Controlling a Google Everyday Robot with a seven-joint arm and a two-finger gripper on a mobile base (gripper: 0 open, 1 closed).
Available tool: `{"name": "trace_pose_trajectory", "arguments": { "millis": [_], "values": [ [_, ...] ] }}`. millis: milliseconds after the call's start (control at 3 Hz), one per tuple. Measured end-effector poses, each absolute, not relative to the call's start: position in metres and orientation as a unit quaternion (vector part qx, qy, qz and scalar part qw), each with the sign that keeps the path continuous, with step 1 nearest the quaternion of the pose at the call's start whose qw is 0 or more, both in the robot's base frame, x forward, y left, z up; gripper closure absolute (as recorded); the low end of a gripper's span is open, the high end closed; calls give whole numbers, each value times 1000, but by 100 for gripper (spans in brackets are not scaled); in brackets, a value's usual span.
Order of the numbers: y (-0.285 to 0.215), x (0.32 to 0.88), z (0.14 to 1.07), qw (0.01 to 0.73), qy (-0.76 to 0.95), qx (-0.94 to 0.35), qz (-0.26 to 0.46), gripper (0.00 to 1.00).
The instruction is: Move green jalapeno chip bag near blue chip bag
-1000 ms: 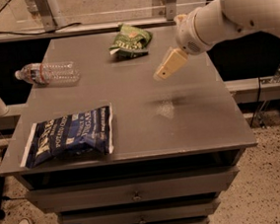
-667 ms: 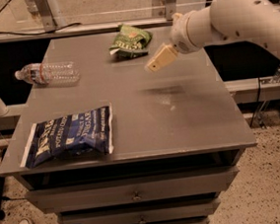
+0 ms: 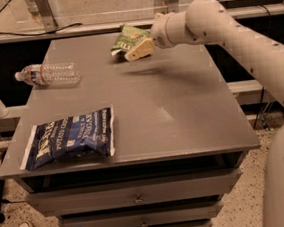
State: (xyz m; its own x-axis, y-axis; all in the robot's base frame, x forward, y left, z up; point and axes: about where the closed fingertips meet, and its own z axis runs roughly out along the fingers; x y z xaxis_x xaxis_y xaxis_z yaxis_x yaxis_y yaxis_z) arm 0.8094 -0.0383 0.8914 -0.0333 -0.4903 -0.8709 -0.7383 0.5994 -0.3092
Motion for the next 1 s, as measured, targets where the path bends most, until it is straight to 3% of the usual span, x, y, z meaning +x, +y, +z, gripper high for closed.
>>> {"name": "trace_pose_trajectory", "arguments": {
  "millis": [333,1000],
  "values": [
    [-15,842,871,538,712,-426,148,0],
    [-7,859,851,531,722,-414,162,41]
  ]
}}
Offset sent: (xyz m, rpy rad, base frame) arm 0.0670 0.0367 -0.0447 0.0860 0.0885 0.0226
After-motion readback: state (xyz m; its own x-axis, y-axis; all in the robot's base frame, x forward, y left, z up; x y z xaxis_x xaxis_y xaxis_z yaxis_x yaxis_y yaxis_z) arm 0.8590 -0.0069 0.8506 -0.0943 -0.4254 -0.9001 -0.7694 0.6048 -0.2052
